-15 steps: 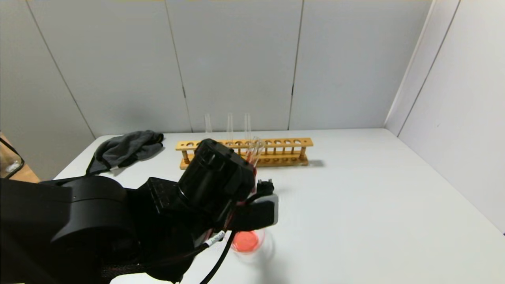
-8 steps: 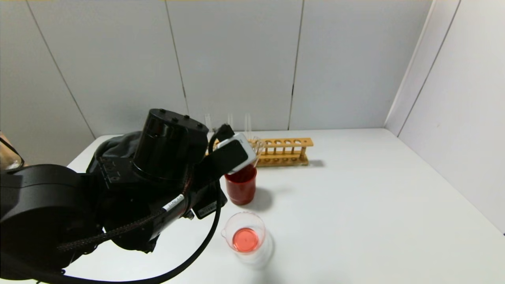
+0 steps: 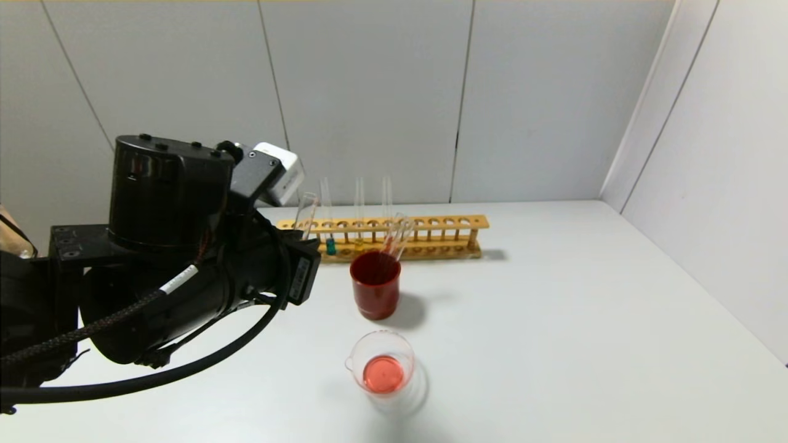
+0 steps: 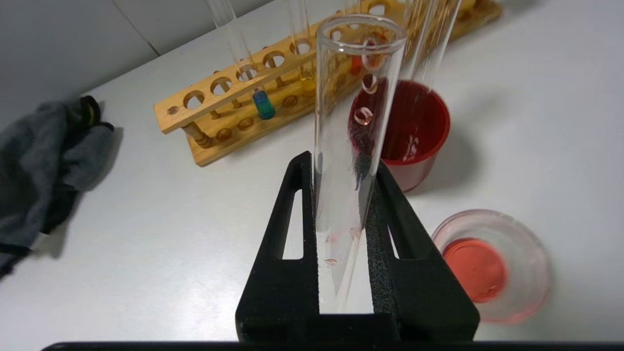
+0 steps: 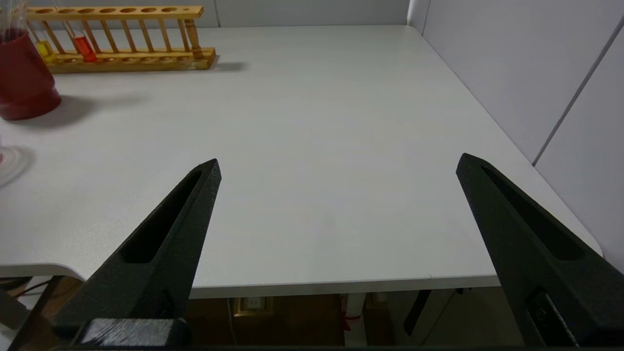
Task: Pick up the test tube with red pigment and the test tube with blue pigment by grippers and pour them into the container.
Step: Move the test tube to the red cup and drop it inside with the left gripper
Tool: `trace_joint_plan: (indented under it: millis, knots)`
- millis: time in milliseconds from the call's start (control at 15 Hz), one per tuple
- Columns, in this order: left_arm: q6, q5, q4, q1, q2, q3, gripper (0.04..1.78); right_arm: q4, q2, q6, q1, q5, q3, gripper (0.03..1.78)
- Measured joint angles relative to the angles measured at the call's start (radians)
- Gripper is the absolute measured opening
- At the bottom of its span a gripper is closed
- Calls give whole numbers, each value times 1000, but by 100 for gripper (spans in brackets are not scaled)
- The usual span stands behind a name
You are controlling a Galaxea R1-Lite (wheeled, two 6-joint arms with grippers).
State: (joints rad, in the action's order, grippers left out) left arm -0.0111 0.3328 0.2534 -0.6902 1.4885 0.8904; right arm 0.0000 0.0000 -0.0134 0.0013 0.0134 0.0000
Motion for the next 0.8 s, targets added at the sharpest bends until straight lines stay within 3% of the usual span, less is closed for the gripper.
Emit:
trace_joint_plan:
  millis: [133,333,800]
  knots:
    - [86,-61,53,33,-9,-4,33,0,0,0,0,0,0,170]
    - [104,-192,102,74,-12,-1,33,0,0,0,0,0,0,170]
    - [108,-224,178,100,87,86,33,0,0,0,0,0,0,170]
